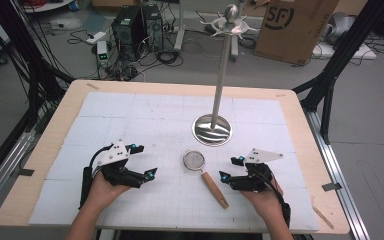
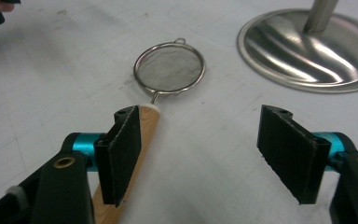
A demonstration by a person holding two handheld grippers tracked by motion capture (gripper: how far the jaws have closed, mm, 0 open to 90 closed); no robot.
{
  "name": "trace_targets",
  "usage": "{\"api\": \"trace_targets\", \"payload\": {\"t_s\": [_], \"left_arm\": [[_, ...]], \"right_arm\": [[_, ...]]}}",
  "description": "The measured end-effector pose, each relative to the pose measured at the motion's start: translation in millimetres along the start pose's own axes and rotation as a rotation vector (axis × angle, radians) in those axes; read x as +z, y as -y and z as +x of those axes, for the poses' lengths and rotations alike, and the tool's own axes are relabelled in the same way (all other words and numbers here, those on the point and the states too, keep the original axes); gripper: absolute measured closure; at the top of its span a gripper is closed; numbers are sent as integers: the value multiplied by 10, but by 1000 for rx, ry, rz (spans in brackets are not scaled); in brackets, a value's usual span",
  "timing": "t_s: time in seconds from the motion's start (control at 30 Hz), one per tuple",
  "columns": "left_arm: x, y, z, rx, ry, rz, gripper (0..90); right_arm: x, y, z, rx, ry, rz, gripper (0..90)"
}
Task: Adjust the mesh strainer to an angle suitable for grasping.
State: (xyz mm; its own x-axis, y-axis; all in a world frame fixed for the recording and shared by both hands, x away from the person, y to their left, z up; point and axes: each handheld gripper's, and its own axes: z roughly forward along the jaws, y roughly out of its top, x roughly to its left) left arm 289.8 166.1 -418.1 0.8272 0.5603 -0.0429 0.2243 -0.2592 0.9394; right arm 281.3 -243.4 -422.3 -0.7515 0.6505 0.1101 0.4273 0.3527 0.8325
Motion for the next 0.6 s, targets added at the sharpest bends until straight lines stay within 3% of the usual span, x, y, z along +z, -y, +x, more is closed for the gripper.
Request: {"api": "trace_targets", "payload": {"t_s": [0.27, 0.47, 0.6], "left_arm": [[21, 8, -7, 10, -3, 20, 105], [21, 10, -6, 6, -5, 19, 105], [31, 14, -6, 8, -2, 25, 106]], "right_arm": [[181, -6, 119, 10, -42, 55, 356], [295, 2, 212, -12, -63, 119, 423], [360, 6, 284, -52, -75, 156, 487]]}}
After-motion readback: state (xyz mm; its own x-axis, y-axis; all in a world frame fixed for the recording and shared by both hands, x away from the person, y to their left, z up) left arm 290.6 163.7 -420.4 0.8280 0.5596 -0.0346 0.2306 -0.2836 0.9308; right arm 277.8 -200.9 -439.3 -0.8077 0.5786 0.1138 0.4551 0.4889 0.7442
